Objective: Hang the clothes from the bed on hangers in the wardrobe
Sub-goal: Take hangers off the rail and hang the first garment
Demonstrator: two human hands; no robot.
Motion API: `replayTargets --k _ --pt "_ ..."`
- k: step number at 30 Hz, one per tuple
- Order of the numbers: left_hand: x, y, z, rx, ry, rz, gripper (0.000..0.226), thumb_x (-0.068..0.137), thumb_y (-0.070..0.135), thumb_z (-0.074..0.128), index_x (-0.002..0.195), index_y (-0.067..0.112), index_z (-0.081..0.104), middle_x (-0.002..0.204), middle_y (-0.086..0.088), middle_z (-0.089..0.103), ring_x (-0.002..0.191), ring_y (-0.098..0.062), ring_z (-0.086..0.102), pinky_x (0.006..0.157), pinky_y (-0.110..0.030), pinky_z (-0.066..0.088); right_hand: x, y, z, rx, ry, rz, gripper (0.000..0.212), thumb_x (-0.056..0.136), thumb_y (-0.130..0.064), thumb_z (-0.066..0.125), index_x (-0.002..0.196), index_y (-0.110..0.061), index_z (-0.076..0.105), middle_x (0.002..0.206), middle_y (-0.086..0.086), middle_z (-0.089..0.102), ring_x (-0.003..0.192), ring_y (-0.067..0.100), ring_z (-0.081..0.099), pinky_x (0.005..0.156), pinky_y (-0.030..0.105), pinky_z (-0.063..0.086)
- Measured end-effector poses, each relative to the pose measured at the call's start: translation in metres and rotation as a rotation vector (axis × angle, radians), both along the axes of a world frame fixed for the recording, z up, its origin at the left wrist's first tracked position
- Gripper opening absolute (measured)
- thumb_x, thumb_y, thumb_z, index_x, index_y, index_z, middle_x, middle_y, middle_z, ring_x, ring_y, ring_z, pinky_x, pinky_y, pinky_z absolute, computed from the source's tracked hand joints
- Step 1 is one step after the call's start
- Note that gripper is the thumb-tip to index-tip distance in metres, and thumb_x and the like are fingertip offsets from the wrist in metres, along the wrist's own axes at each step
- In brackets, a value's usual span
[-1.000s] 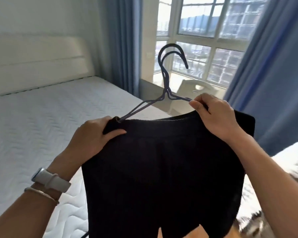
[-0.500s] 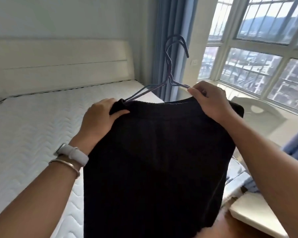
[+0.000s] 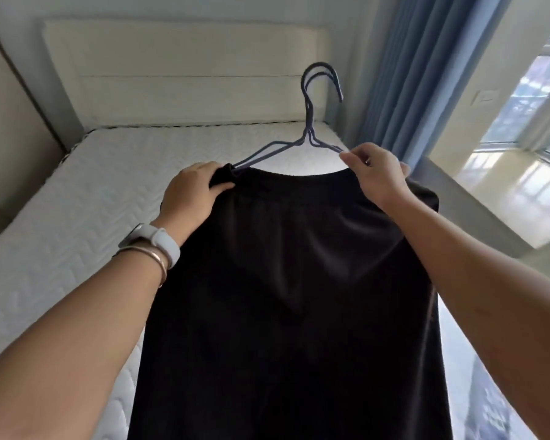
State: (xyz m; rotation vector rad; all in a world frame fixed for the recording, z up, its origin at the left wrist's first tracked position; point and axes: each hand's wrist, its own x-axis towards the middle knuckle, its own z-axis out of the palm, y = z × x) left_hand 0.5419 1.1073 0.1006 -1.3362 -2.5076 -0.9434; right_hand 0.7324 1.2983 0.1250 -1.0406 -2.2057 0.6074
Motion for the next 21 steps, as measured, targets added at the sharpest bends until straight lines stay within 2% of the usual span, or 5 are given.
replayTargets --k 6,10,13,17,21 --pt "-0.060 0.080 -0.045 0.034 -0.191 0.252 0.035 0.085 0.036 0.060 0.114 0.016 0.063 0.108 -0.011 0.069 0.104 -0.032 0.061 0.090 -0.042 0.049 -0.090 0.090 -0.045 -0.052 -0.013 0.079 0.028 0.090 -0.044 0.048 0.099 -0.022 0.064 0.091 -0.009 0.058 0.111 0.018 0.051 0.090 0.034 0.021" --pt "-0.096 0.106 -0.126 -0.197 -0.209 0.385 0.040 0.084 0.042 0.058 0.120 0.024 0.061 0.117 -0.010 0.065 0.115 -0.034 0.050 0.092 -0.040 0.042 -0.136 0.122 -0.131 -0.143 -0.174 0.116 0.026 0.090 -0.045 0.047 0.097 -0.025 0.064 0.105 0.002 0.065 0.115 0.024 0.049 0.098 0.040 0.025" --pt "-0.118 0.121 -0.184 -0.332 -0.212 0.475 0.035 0.086 0.043 0.056 0.116 0.026 0.062 0.120 -0.008 0.059 0.113 -0.034 0.039 0.091 -0.040 0.033 -0.162 0.139 -0.199 -0.163 -0.267 0.125 0.030 0.091 -0.044 0.045 0.099 -0.023 0.065 0.101 0.003 0.064 0.121 0.023 0.040 0.100 0.042 0.023" --pt "-0.147 0.153 -0.247 -0.371 -0.206 0.494 0.031 0.090 0.039 0.052 0.116 0.025 0.061 0.124 -0.007 0.055 0.112 -0.034 0.039 0.090 -0.040 0.032 -0.197 0.165 -0.263 -0.131 -0.360 0.110 0.035 0.094 -0.042 0.039 0.099 -0.020 0.066 0.086 0.000 0.058 0.118 0.024 0.033 0.092 0.042 0.024" --pt "-0.172 0.182 -0.306 -0.307 -0.223 0.459 0.032 0.092 0.029 0.050 0.120 0.016 0.058 0.125 -0.010 0.056 0.113 -0.036 0.044 0.089 -0.043 0.039 -0.224 0.186 -0.321 -0.101 -0.422 0.072 0.039 0.096 -0.038 0.035 0.097 -0.014 0.066 0.091 0.007 0.062 0.114 0.031 0.038 0.085 0.040 0.030"
